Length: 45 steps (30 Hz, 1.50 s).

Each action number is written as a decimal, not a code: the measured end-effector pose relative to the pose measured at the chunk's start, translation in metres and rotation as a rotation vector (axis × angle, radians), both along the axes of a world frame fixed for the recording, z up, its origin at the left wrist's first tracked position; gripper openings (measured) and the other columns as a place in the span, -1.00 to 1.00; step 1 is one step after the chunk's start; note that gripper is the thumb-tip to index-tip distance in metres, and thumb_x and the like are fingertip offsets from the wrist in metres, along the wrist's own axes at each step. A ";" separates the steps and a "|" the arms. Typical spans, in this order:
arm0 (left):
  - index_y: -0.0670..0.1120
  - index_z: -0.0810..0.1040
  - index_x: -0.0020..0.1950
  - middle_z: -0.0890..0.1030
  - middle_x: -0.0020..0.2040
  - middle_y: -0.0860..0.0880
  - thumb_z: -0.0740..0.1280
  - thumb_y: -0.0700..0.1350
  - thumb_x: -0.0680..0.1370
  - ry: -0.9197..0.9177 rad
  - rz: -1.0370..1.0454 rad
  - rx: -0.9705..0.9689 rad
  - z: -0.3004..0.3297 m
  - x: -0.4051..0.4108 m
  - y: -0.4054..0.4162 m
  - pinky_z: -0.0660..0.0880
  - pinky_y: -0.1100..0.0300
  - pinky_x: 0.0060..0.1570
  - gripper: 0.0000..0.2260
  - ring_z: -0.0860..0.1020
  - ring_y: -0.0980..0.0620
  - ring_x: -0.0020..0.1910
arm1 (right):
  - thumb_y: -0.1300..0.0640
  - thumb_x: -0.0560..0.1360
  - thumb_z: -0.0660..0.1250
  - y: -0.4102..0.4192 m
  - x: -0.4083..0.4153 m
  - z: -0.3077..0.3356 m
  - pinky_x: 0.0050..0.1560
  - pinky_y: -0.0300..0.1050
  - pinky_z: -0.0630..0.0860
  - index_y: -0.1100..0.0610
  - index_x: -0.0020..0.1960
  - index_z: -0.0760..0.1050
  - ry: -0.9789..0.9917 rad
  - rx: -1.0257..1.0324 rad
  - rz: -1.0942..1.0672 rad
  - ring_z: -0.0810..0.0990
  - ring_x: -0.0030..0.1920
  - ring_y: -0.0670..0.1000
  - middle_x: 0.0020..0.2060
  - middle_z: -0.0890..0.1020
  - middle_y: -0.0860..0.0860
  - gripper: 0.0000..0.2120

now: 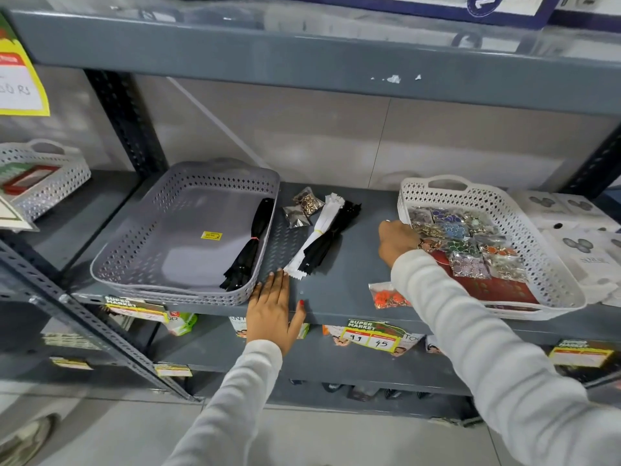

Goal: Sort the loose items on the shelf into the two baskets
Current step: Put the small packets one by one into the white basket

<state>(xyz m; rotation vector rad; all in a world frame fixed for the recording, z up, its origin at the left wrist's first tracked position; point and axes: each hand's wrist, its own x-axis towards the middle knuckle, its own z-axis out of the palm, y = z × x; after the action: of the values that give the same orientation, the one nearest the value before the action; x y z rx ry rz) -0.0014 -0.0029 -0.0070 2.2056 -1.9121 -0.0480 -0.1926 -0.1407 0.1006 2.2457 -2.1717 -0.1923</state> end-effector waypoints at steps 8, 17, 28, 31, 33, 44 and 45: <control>-0.21 0.50 0.30 0.57 0.27 -0.13 0.04 0.14 0.49 0.008 -0.001 0.001 -0.001 0.000 0.000 0.17 0.08 0.30 -0.42 0.54 -0.09 0.26 | 0.29 0.56 0.15 -0.008 -0.004 0.010 0.21 0.01 0.45 0.32 0.23 0.43 -0.268 0.156 0.021 0.51 0.24 0.25 0.24 0.51 0.28 -0.73; -0.20 0.54 0.27 0.61 0.23 -0.13 0.09 0.12 0.45 0.041 -0.009 -0.023 0.000 0.000 -0.001 0.20 0.11 0.27 -0.44 0.57 -0.09 0.22 | 0.36 0.53 0.14 -0.025 0.004 -0.009 0.26 -0.06 0.45 0.22 0.21 0.50 -0.466 0.193 -0.004 0.52 0.23 0.17 0.27 0.52 0.19 -0.69; -0.18 0.57 0.24 0.61 0.23 -0.11 0.11 0.14 0.41 0.059 -0.069 0.071 0.002 0.006 -0.005 -0.05 0.24 0.40 -0.43 0.60 -0.04 0.19 | 0.33 0.50 0.21 -0.112 0.106 0.003 0.02 -0.17 0.56 0.33 0.12 0.55 -0.675 0.084 0.137 0.59 0.16 0.28 0.15 0.61 0.29 -0.76; -0.18 0.57 0.24 0.61 0.23 -0.10 0.12 0.15 0.40 0.059 -0.077 0.106 0.002 0.006 -0.006 -0.06 0.23 0.38 -0.42 0.60 -0.03 0.19 | 0.33 0.53 0.19 -0.115 0.117 -0.001 0.21 0.04 0.47 0.40 0.21 0.46 -0.582 0.057 0.138 0.52 0.24 0.31 0.21 0.54 0.36 -0.72; -0.17 0.56 0.24 0.60 0.23 -0.10 0.12 0.15 0.40 0.064 -0.075 0.107 0.002 0.006 -0.007 -0.06 0.22 0.38 -0.42 0.60 -0.03 0.19 | 0.31 0.53 0.21 -0.120 0.122 -0.008 0.22 0.05 0.46 0.39 0.24 0.43 -0.544 0.048 0.128 0.50 0.26 0.30 0.24 0.52 0.35 -0.69; -0.19 0.58 0.22 0.62 0.21 -0.11 0.12 0.12 0.39 0.041 -0.032 -0.002 0.004 0.003 -0.006 0.07 0.21 0.35 -0.43 0.60 -0.05 0.18 | 0.30 0.44 0.26 -0.130 0.086 0.039 0.23 0.02 0.54 0.32 0.14 0.57 -0.591 -0.117 0.150 0.59 0.18 0.25 0.13 0.64 0.28 -0.71; -0.19 0.58 0.21 0.62 0.20 -0.11 0.11 0.11 0.39 0.035 -0.026 -0.004 0.005 0.004 -0.007 0.13 0.18 0.33 -0.43 0.60 -0.05 0.18 | 0.30 0.44 0.24 -0.128 0.075 0.045 0.24 0.02 0.53 0.32 0.15 0.55 -0.570 -0.118 0.134 0.58 0.19 0.26 0.14 0.62 0.28 -0.69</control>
<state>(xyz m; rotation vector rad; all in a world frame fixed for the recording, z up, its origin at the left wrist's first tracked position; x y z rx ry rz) 0.0021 -0.0095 -0.0021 2.1630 -1.9213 -0.0864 -0.1176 -0.2688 0.1451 2.5932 -2.1520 0.6351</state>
